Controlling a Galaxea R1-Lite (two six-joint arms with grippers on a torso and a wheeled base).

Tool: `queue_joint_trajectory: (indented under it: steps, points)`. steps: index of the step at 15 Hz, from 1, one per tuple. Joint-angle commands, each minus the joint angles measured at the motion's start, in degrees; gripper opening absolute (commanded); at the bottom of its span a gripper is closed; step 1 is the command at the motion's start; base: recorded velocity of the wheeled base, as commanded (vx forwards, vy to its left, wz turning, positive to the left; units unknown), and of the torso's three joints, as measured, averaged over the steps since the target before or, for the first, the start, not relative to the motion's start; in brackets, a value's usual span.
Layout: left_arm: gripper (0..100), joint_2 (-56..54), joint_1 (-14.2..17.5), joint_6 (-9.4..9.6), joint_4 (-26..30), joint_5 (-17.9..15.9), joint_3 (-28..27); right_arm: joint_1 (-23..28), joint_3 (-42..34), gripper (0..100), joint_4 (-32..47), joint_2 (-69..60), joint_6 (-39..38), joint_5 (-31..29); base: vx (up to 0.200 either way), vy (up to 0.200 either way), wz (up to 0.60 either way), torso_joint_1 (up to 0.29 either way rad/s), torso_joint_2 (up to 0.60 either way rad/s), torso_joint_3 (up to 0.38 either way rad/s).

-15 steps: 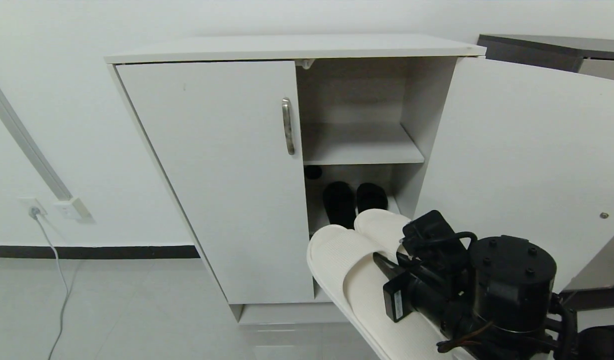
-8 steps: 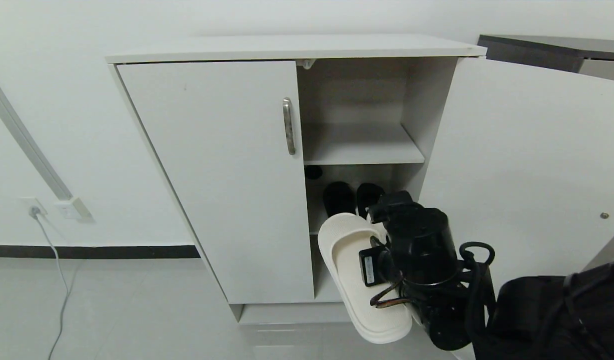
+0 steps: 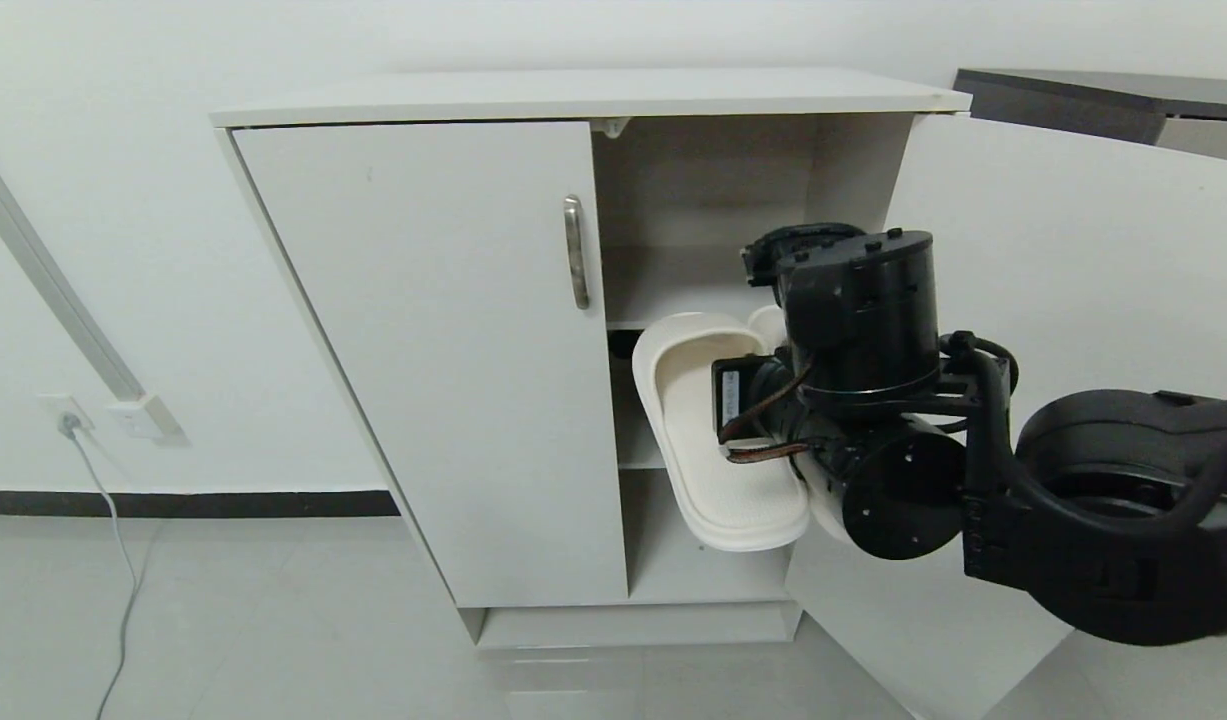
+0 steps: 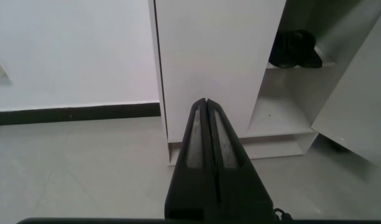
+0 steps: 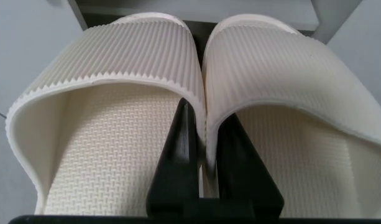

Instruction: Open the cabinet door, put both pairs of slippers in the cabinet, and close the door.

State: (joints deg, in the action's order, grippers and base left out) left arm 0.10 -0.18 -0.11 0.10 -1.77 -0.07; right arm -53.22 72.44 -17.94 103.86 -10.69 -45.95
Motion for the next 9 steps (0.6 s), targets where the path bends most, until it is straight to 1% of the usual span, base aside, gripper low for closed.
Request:
queue_joint_trajectory:
  steps: [1,4,9]
  points:
    - [0,-0.01,0.01,-0.07,-0.01,0.01,-0.01,0.23,0.07,0,-0.16,0.2,0.06,-0.02,0.0,0.0,0.0,0.0,0.0,0.0]
    - [0,-0.01,0.01,0.02,-0.01,0.01,-0.01,0.23,-0.1,0,-0.51,0.81,0.06,-0.02,0.0,0.0,0.0,0.0,0.0,0.0]
    - [0,-0.01,0.01,0.02,-0.01,-0.08,0.07,0.31,-0.01,0,-0.51,0.81,0.14,-0.02,0.2,0.0,0.0,0.0,0.0,0.005]
